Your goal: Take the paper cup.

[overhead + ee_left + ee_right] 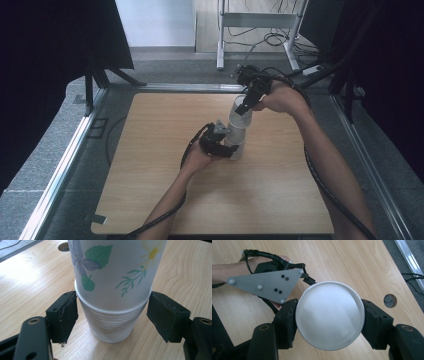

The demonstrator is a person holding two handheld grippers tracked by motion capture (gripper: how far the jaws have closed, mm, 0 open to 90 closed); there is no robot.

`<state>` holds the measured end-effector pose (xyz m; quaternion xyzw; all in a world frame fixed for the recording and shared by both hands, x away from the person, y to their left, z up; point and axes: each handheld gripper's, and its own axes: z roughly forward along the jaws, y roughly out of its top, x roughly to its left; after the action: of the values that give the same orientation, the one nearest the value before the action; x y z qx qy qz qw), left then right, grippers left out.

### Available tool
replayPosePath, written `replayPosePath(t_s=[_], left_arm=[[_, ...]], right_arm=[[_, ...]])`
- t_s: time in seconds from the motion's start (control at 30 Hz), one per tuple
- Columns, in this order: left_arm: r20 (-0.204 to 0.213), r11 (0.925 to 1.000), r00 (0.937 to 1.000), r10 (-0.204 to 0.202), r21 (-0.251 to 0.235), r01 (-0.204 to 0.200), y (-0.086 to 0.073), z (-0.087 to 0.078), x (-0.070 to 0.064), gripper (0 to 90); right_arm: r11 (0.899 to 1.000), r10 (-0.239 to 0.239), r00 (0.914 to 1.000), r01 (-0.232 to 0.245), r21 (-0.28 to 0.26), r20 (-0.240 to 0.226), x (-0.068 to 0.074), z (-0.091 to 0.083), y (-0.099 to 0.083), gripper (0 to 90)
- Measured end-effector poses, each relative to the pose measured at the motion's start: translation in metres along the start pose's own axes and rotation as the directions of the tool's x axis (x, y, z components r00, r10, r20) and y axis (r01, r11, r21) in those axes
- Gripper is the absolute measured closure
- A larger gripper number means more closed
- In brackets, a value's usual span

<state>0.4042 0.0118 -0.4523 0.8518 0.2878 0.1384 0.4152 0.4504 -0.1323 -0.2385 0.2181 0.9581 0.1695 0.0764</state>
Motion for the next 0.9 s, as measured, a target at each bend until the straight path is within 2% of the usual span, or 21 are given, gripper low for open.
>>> replayPosePath(t_s=[0.4, 0.67, 0.9], left_arm=[[0.014, 0.9999, 0.9998, 0.016, -0.003, -0.016, 0.002, -0.005, 0.000, 14.6], [0.043, 0.9998, 0.9989, 0.016, -0.012, -0.016, 0.001, -0.017, 0.002, 13.0], [0.052, 0.9997, 0.9983, 0.025, -0.004, -0.025, -0.002, -0.027, 0.003, 10.9]], right_arm=[[1.000, -0.010, 0.9999, 0.010, -0.021, 0.007, 0.005, -0.015, -0.013, 35.8], [0.999, -0.019, 0.9998, 0.020, -0.039, 0.009, 0.007, -0.019, -0.023, 35.8], [0.999, -0.016, 0.9998, 0.016, -0.047, 0.008, 0.008, -0.020, -0.034, 35.7]])
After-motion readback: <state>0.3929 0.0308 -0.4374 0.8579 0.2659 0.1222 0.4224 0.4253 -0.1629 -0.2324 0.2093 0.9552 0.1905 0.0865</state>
